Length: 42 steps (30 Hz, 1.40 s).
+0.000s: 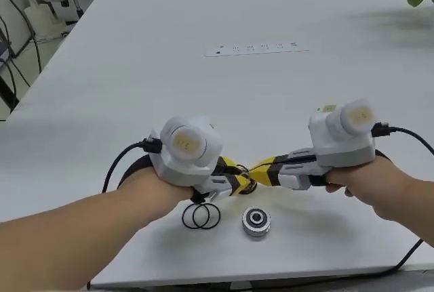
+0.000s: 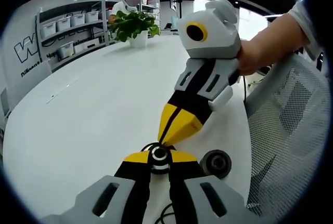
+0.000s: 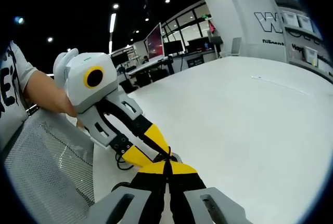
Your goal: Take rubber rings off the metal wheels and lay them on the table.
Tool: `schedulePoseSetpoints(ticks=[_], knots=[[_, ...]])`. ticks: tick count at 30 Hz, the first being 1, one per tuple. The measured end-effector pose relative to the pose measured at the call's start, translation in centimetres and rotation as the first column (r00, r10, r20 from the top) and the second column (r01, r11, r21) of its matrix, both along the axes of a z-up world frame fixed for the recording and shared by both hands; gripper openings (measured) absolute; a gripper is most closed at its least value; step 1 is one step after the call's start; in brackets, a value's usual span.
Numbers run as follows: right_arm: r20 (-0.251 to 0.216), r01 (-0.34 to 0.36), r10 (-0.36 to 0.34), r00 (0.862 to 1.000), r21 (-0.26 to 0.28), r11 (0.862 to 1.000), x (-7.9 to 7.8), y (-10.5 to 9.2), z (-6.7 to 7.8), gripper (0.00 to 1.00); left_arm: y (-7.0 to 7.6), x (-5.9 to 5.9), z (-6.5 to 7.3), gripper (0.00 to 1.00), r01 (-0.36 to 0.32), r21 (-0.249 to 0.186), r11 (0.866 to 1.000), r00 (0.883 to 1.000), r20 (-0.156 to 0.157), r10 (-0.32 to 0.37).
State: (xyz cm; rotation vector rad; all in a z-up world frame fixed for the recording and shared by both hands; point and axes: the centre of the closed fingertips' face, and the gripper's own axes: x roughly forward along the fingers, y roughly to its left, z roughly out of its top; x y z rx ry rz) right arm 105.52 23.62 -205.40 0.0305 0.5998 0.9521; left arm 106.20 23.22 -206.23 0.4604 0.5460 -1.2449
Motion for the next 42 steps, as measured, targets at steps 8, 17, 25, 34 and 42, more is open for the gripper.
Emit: schedulePoseSetpoints(ticks=[8, 17, 25, 34, 42], knots=[[0.009, 0.012, -0.012, 1.0, -0.004, 1.0, 0.2, -0.4, -0.1, 0.0, 0.0, 0.0, 0.0, 0.07, -0.005, -0.01, 1.0, 1.0, -0.017, 0.005], [0.009, 0.014, -0.014, 1.0, -0.002, 1.0, 0.3, -0.6, -0.2, 0.0, 0.1, 0.0, -0.1, 0.09, 0.0, -0.005, 1.0, 1.0, -0.03, 0.0], [0.005, 0.012, -0.012, 1.0, 0.001, 1.0, 0.4, -0.6, -0.2, 0.0, 0.5, 0.0, 0.4, 0.1, 0.007, 0.0, 1.0, 1.0, -0.026, -0.007], [0.005, 0.011, -0.011, 1.0, 0.005, 1.0, 0.4, -0.5, -0.1, 0.0, 1.1, -0.5, 2.1, 0.14, 0.02, -0.026, 0.999, 1.0, -0.013, -0.021], [0.005, 0.001, -0.001, 1.0, 0.001, 1.0, 0.3, -0.5, 0.0, 0.0, 1.9, -0.9, 3.9, 0.2, 0.01, -0.066, 0.998, 1.0, -0.007, -0.011]])
